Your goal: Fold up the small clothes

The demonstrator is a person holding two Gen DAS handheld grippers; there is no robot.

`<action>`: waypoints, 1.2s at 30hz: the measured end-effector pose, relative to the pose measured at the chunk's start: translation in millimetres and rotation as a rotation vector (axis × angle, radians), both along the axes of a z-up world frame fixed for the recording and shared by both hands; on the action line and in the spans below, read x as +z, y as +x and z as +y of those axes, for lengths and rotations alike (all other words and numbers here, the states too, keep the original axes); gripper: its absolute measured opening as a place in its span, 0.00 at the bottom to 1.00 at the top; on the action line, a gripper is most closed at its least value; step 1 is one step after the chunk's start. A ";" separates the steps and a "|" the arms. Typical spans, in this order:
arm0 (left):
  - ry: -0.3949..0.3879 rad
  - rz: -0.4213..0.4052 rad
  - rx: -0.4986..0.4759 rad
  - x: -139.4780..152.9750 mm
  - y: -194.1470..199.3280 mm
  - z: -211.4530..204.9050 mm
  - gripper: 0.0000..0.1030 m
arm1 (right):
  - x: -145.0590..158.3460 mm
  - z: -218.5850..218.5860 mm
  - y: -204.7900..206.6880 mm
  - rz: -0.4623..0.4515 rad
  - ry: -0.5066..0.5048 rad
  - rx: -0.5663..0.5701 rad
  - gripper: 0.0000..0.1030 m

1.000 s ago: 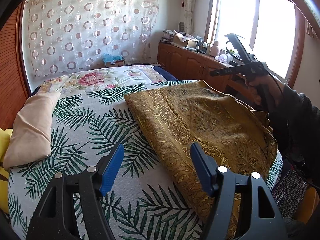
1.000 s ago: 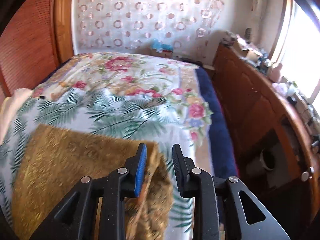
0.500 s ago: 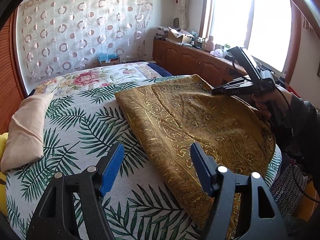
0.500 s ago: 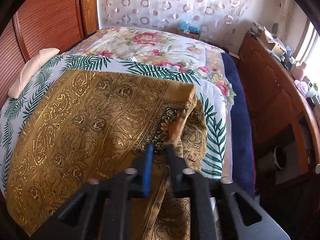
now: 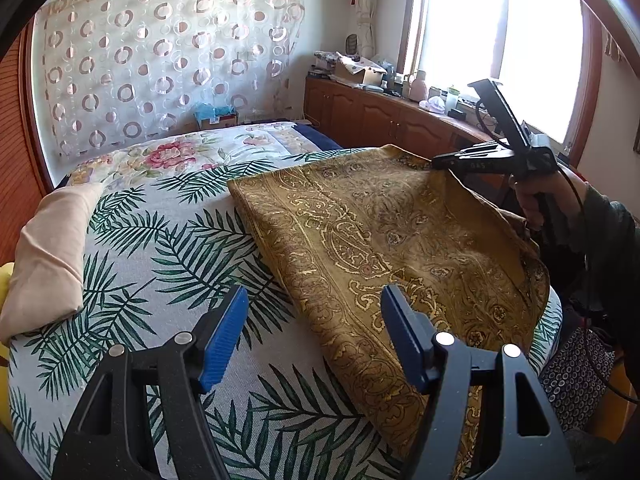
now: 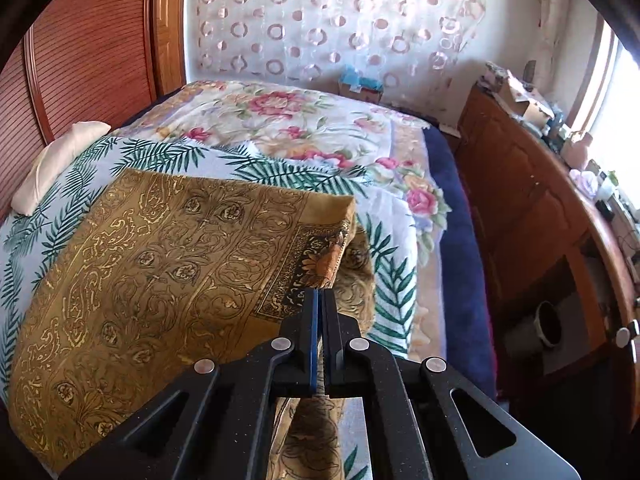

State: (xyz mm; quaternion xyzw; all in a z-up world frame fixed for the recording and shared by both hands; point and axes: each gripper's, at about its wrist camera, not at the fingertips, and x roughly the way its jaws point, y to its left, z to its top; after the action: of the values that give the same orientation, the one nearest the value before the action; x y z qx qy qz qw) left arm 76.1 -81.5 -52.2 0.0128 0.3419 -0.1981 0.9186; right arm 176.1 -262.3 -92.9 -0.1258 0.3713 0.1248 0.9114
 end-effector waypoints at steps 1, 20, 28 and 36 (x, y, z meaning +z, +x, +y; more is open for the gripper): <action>-0.001 0.001 0.000 -0.3 0.0 0.0 0.68 | 0.1 0.5 -0.9 0.002 0.000 0.004 0.01; -0.006 0.009 -0.010 -3.1 -1.7 -4.6 0.68 | -0.9 -11.3 -121.2 -0.077 0.066 0.028 0.37; -0.005 0.039 -0.045 -11.5 -4.3 -11.0 0.68 | -11.2 -21.9 -167.0 -0.042 0.107 0.014 0.37; 0.009 0.095 -0.086 -25.2 -3.4 -19.0 0.78 | -28.3 -30.2 -167.8 0.002 0.100 -0.015 0.23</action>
State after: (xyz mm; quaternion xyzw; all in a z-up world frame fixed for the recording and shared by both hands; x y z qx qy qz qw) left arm 72.7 -100.5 -77.5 0.0221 0.3852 -0.2362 0.8918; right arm 8.3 -292.6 -121.2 -0.0771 0.3662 0.1367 0.9172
